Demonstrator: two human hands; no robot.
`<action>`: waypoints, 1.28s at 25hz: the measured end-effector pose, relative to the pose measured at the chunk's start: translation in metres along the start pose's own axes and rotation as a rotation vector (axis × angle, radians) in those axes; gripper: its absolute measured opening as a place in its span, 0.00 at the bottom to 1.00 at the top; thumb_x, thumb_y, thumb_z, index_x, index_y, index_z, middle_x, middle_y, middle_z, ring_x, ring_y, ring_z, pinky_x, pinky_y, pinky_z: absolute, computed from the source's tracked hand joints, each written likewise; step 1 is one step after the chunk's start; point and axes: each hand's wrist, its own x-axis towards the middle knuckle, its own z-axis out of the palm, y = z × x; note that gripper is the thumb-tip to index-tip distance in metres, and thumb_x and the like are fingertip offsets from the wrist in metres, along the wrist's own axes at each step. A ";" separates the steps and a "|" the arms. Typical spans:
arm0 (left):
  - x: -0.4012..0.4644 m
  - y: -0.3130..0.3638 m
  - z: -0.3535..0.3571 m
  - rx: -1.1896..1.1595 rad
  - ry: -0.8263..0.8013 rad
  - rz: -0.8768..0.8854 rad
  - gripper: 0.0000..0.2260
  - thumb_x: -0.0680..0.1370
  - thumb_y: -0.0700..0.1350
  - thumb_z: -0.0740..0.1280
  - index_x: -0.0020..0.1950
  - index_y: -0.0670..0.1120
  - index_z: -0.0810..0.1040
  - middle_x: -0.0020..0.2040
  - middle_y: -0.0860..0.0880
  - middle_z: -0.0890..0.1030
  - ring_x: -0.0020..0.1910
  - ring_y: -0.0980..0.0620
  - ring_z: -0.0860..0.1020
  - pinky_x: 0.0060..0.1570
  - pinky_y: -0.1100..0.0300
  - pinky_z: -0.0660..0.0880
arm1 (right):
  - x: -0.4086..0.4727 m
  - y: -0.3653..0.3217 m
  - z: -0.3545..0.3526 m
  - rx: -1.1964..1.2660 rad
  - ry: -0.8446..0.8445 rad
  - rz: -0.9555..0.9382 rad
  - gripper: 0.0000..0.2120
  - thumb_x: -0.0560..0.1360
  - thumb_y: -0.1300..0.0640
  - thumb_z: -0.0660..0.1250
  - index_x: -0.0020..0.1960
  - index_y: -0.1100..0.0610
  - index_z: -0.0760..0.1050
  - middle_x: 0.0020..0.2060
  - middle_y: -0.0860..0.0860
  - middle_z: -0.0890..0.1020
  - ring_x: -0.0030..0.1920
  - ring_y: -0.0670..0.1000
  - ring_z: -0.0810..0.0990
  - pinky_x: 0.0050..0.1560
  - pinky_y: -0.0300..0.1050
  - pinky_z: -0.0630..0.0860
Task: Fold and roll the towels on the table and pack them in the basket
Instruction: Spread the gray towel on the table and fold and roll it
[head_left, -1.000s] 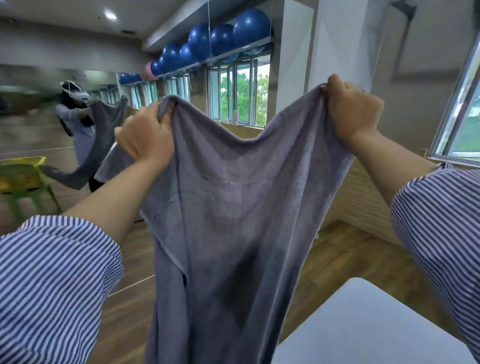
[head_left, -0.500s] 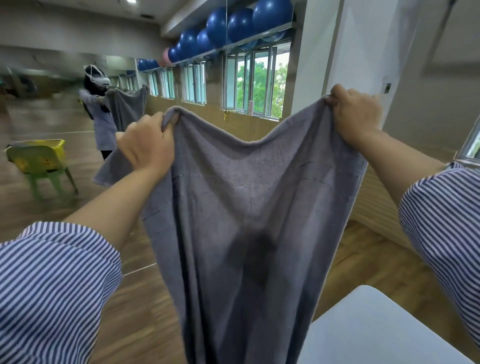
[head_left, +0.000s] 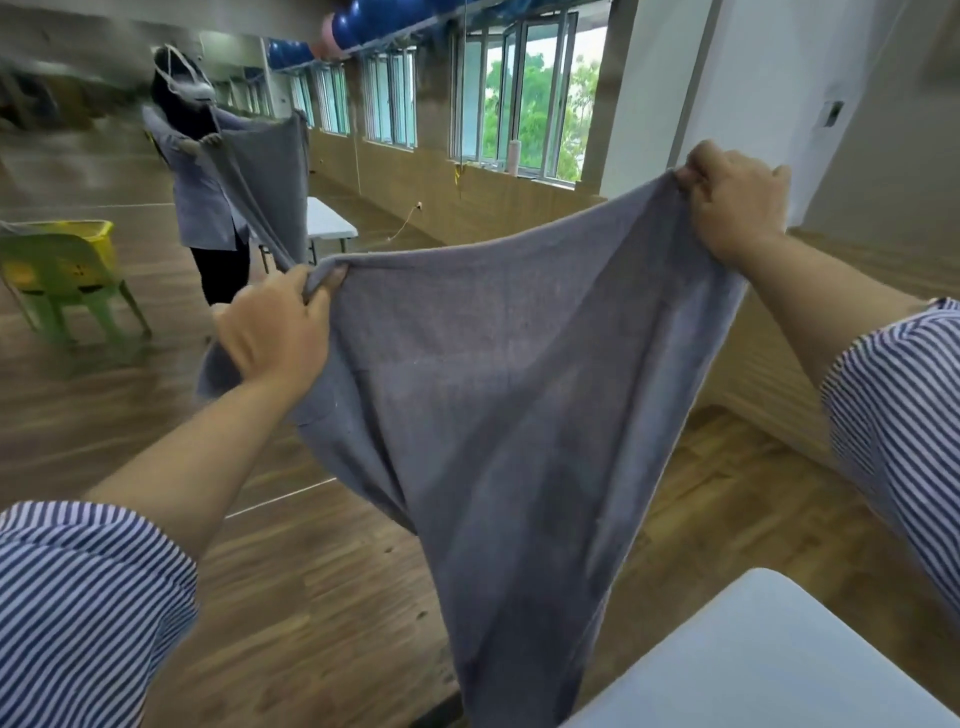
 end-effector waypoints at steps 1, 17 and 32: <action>-0.008 0.005 0.004 0.004 -0.014 0.043 0.19 0.81 0.57 0.57 0.44 0.43 0.77 0.44 0.38 0.79 0.43 0.35 0.77 0.43 0.47 0.64 | -0.004 0.009 -0.002 0.001 -0.009 0.003 0.13 0.80 0.49 0.51 0.53 0.56 0.69 0.48 0.63 0.77 0.48 0.64 0.75 0.54 0.57 0.64; -0.282 0.102 0.028 -0.095 -0.701 0.053 0.13 0.73 0.58 0.57 0.37 0.48 0.66 0.38 0.48 0.77 0.42 0.40 0.78 0.38 0.52 0.69 | -0.267 0.205 0.010 0.158 -0.959 0.178 0.07 0.71 0.55 0.57 0.37 0.48 0.71 0.42 0.49 0.78 0.49 0.57 0.75 0.51 0.50 0.72; -0.134 0.047 0.114 -0.107 -0.497 0.062 0.16 0.79 0.64 0.52 0.57 0.56 0.71 0.53 0.46 0.80 0.50 0.37 0.79 0.46 0.45 0.74 | -0.111 0.144 0.127 0.135 -0.422 0.298 0.12 0.75 0.68 0.58 0.54 0.68 0.76 0.53 0.67 0.79 0.55 0.65 0.76 0.52 0.49 0.70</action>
